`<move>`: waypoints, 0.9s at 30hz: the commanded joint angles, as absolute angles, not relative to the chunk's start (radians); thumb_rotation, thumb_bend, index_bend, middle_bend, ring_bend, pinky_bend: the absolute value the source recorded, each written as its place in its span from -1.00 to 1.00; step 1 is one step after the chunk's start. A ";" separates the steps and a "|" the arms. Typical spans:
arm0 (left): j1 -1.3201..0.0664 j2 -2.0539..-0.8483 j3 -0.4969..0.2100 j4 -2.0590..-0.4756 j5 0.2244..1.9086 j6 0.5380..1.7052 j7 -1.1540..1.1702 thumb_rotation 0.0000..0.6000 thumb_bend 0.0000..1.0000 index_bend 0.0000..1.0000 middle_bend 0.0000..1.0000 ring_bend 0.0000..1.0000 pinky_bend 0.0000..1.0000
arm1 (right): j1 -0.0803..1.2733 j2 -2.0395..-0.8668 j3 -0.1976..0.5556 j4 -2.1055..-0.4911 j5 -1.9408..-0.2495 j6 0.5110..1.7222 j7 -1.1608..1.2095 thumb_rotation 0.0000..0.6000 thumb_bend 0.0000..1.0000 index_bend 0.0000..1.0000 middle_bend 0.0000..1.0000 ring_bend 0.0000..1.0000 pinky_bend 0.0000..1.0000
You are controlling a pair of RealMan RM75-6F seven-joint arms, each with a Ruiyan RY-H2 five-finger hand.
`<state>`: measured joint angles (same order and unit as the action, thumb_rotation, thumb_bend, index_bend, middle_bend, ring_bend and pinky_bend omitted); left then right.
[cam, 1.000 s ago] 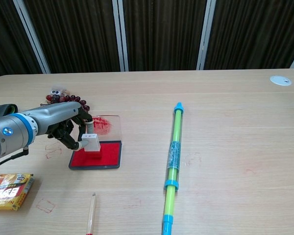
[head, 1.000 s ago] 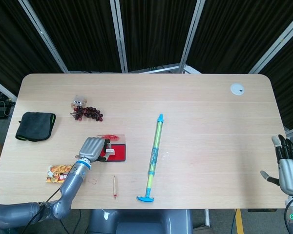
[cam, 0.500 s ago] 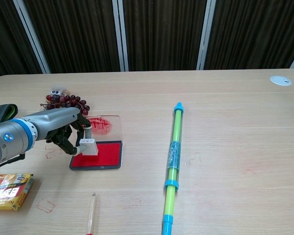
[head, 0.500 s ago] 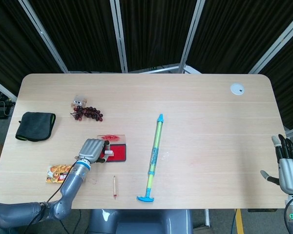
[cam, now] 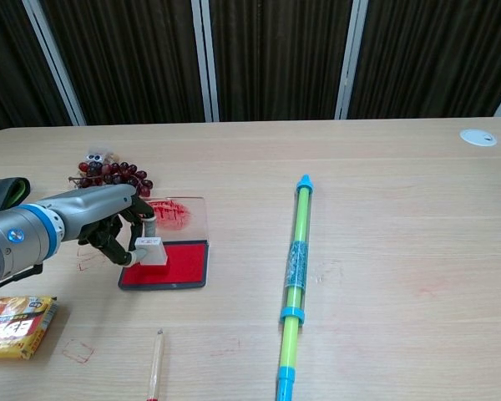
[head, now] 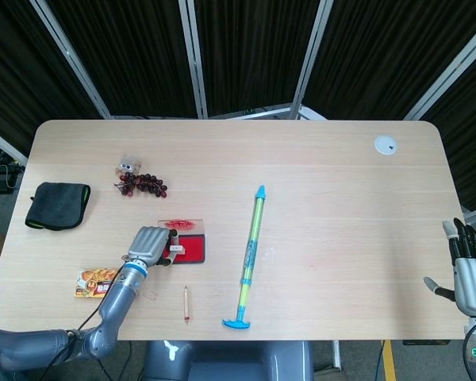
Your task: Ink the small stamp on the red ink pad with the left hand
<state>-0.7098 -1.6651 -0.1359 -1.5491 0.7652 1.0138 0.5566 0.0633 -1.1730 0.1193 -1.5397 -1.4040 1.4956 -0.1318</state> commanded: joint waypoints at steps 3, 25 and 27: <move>-0.701 -1.632 -0.149 -1.591 0.799 1.050 0.540 1.00 -0.25 0.03 0.10 0.52 0.64 | 0.062 -1.171 0.118 -1.543 -1.408 1.500 -0.130 1.00 -1.00 -1.00 -1.00 -1.00 -1.00; -0.585 -1.451 -0.097 -1.583 0.821 1.009 0.345 1.00 -0.25 0.02 0.09 0.51 0.64 | 0.051 -1.162 0.103 -1.575 -1.454 1.534 -0.140 1.00 -1.00 -1.00 -1.00 -1.00 -1.00; -0.583 -1.462 -0.093 -1.570 0.830 1.006 0.340 1.00 -0.25 0.02 0.09 0.51 0.64 | 0.052 -1.163 0.104 -1.574 -1.453 1.533 -0.143 1.00 -1.00 -1.00 -1.00 -1.00 -1.00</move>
